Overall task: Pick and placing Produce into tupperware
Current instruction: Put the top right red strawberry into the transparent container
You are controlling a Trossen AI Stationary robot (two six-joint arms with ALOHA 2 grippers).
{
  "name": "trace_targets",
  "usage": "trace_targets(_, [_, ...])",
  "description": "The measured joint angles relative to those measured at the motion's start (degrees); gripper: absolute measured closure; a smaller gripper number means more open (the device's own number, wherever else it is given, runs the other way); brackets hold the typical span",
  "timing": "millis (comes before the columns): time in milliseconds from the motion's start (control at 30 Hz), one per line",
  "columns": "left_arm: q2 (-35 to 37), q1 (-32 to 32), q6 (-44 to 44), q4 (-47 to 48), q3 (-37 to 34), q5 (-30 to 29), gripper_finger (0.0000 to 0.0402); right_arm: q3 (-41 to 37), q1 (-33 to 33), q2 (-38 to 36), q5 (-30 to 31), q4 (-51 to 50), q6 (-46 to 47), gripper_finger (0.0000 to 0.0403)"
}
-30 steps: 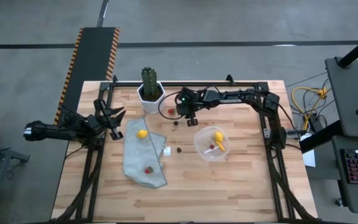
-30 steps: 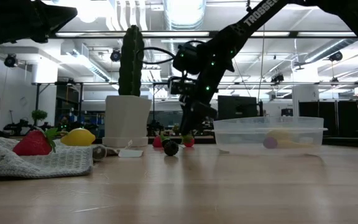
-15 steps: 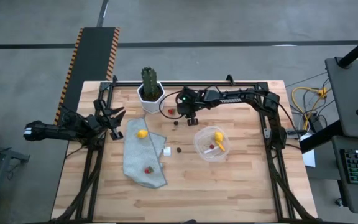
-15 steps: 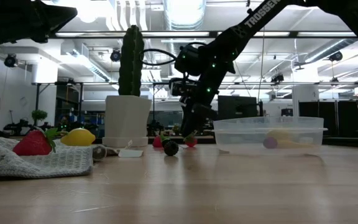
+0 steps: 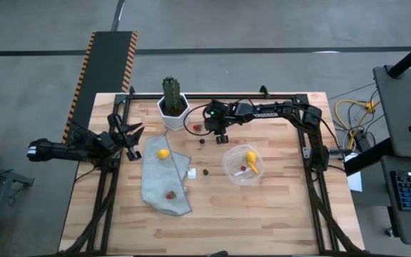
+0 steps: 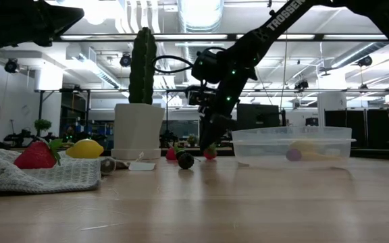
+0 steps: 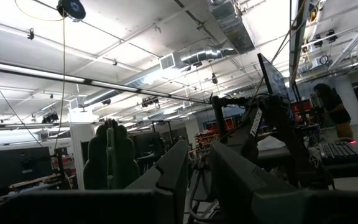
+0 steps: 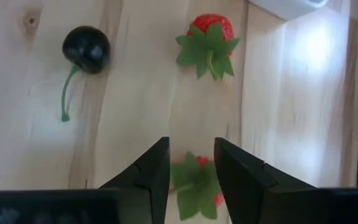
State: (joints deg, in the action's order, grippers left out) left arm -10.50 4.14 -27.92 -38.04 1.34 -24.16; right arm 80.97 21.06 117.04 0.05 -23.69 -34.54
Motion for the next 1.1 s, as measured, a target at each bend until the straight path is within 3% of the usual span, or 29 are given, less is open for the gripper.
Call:
trace_targets(467, [0.0,0.0,0.0,0.1,0.0,-0.2,0.0345,0.8,0.3,-0.7,-0.4,-5.1,1.4,0.0223])
trace_targets(867, [0.1,0.0,0.0,1.0,0.0,-0.2,0.0345,0.4,1.9,-0.7,0.8,-4.2,0.6,0.0215])
trace_targets(1100, [0.0,0.0,0.0,1.0,0.0,-0.2,0.0345,0.0,2.2,-0.7,-2.0,-3.4,1.1,0.0203])
